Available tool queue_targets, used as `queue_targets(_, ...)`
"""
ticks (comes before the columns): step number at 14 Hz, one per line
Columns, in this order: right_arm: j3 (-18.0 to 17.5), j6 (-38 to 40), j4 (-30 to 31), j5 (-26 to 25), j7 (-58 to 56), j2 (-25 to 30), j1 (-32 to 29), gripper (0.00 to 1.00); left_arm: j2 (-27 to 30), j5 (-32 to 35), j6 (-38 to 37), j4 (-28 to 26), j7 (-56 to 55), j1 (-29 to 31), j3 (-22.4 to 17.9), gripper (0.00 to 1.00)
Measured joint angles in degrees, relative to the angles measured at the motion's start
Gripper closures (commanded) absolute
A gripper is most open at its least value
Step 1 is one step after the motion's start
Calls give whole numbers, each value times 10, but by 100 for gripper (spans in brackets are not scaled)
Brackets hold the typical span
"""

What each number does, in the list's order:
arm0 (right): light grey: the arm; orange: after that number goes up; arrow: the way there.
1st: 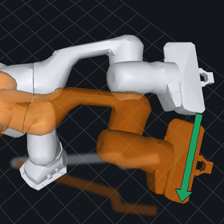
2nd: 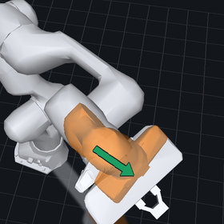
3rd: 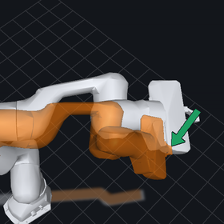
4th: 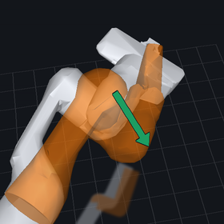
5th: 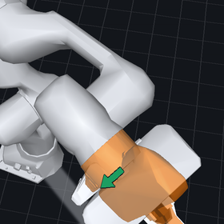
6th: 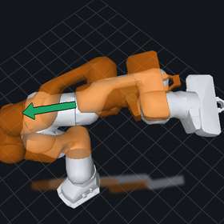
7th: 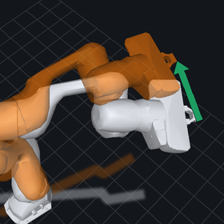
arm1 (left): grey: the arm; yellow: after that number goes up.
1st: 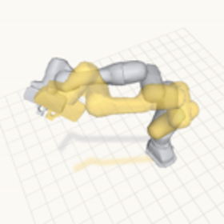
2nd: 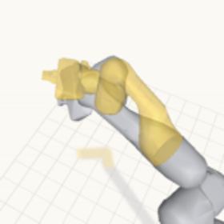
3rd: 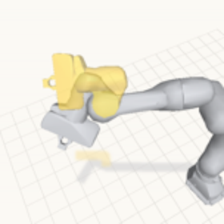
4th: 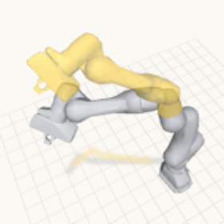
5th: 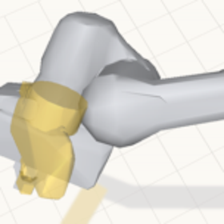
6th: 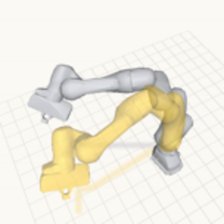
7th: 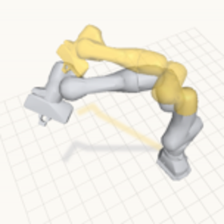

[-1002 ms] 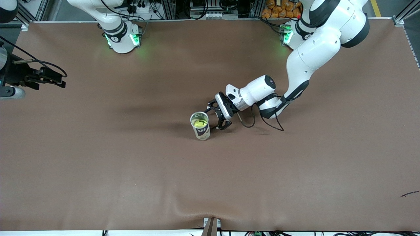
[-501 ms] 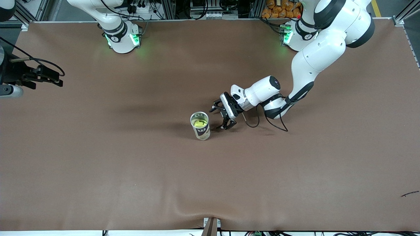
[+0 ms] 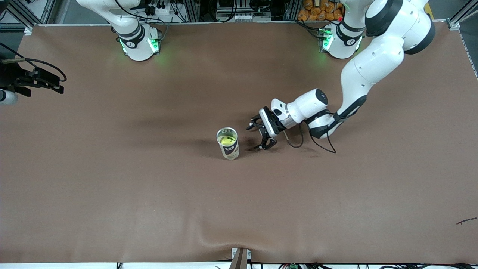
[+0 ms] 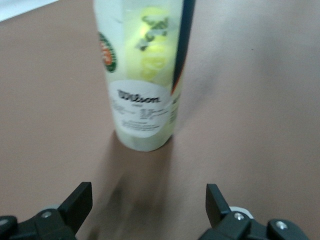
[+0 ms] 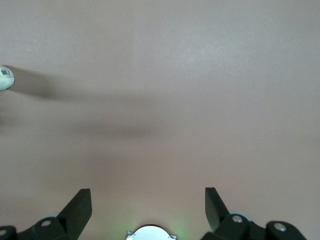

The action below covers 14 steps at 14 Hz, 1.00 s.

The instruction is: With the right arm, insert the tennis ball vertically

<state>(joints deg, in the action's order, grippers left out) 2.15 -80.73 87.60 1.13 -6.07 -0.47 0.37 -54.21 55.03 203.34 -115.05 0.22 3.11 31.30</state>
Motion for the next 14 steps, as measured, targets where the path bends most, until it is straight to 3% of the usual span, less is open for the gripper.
queue_targets(6,1,1,0,0,0,-2,0,0,0,44,2,13,3,101,1,0)
queue_targets(9,1,1,0,0,0,-3,0,0,0,44,2,57,-22,108,2,0)
queue_targets(14,1,2,0,0,0,-3,0,0,0,44,-14,122,-154,95,4,0)
